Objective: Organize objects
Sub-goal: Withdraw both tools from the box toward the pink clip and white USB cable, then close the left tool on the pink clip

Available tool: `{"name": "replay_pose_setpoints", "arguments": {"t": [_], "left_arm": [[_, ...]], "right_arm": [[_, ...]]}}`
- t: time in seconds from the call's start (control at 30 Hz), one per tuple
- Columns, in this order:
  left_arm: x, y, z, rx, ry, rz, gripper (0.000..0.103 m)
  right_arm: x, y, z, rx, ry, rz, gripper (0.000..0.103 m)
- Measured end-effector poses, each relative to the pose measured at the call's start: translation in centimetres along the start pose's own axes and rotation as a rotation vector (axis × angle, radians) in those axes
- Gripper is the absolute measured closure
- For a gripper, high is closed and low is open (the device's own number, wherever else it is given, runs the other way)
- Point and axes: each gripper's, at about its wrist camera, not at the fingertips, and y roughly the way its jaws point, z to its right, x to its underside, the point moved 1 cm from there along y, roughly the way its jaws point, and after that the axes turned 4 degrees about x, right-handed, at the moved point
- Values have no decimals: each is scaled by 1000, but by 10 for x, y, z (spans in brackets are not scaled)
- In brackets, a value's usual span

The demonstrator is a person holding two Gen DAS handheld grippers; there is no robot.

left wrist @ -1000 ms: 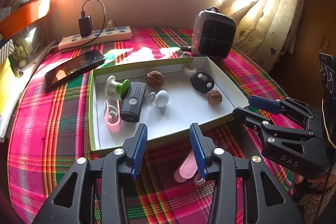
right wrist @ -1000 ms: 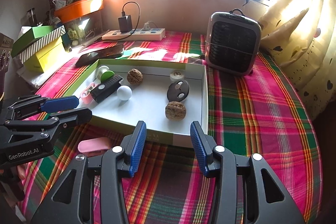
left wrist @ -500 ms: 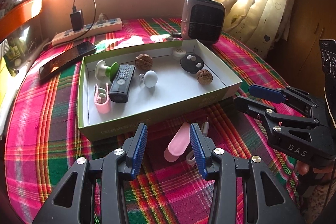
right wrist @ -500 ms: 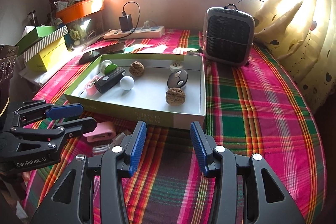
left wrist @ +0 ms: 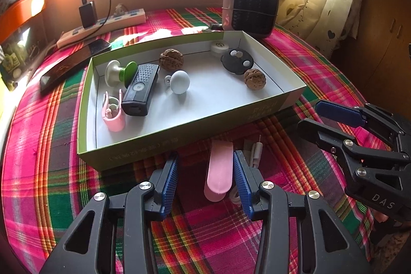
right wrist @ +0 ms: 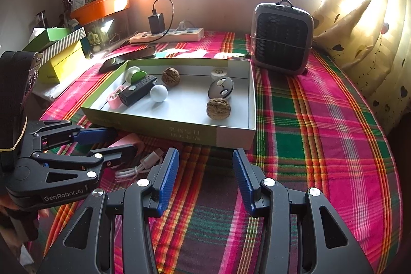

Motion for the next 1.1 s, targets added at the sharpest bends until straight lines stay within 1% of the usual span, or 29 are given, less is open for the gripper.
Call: {"name": "replay_pose_setpoints", "arguments": {"t": [0.1,0.37,0.4,0.53,0.67,0.83,1.1], "left_arm": [[0,3,0,-22,4,-5,62],[2,3,-6,-24,-25,9,63],[2,3,-6,-27,-24,9,64],[4,1,-11,-46,-34,14,77],[7,-2,-18,-52,-52,16,84],[13,-8,-28,-59,-85,24,85],[23,-17,-45,-71,-131,36,85]], "right_arm": [[0,1,-1,-3,-1,-2,58],[1,4,-7,-7,-9,-16,58],[1,5,-7,-8,-9,-19,58],[2,8,-13,-18,-12,-32,58],[4,10,-22,-32,-22,-44,58],[5,13,-37,-55,-39,-58,58],[2,22,-55,-68,-47,-90,58]]}}
